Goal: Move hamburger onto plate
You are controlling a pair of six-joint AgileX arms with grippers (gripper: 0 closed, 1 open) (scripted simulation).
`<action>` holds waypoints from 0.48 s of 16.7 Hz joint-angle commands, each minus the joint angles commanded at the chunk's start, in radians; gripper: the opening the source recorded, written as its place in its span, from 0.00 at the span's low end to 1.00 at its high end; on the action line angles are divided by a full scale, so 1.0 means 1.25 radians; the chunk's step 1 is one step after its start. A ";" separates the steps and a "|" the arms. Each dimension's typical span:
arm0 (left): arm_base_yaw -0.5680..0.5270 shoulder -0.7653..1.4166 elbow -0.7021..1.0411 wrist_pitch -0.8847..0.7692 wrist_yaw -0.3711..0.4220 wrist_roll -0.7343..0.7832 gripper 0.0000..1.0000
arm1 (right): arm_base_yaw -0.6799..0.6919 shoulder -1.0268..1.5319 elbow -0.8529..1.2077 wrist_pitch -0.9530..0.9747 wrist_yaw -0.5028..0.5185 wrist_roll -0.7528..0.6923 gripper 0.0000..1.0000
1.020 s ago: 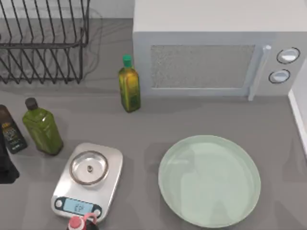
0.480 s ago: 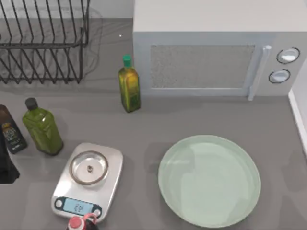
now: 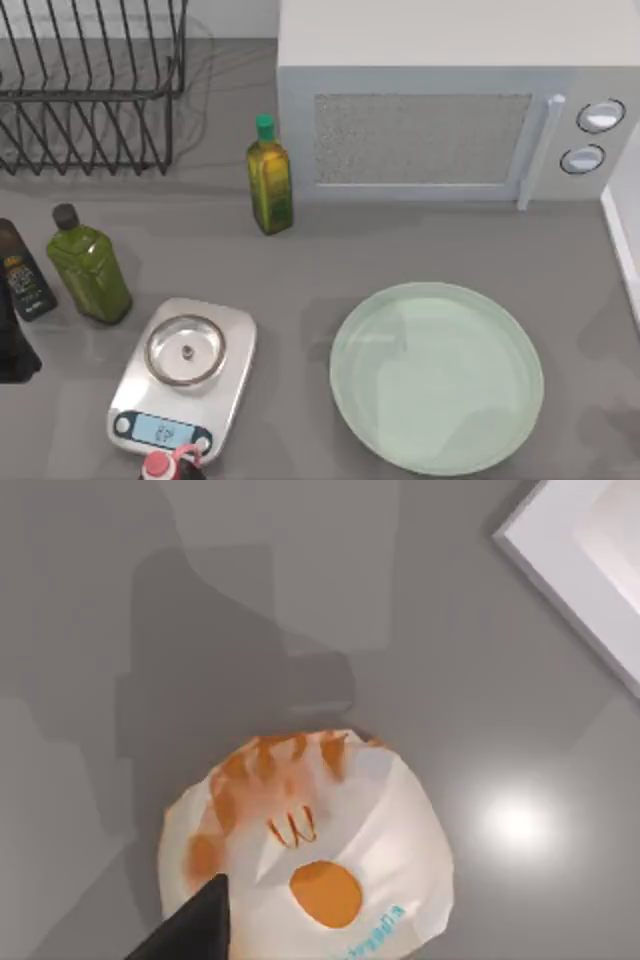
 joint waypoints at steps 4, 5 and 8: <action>0.000 0.000 0.000 0.000 0.000 0.000 1.00 | 0.007 0.185 0.110 -0.139 -0.001 -0.146 1.00; 0.000 0.000 0.000 0.000 0.000 0.000 1.00 | 0.008 0.217 0.130 -0.161 -0.001 -0.171 1.00; 0.000 0.000 0.000 0.000 0.000 0.000 1.00 | 0.011 0.263 0.162 -0.196 -0.001 -0.211 1.00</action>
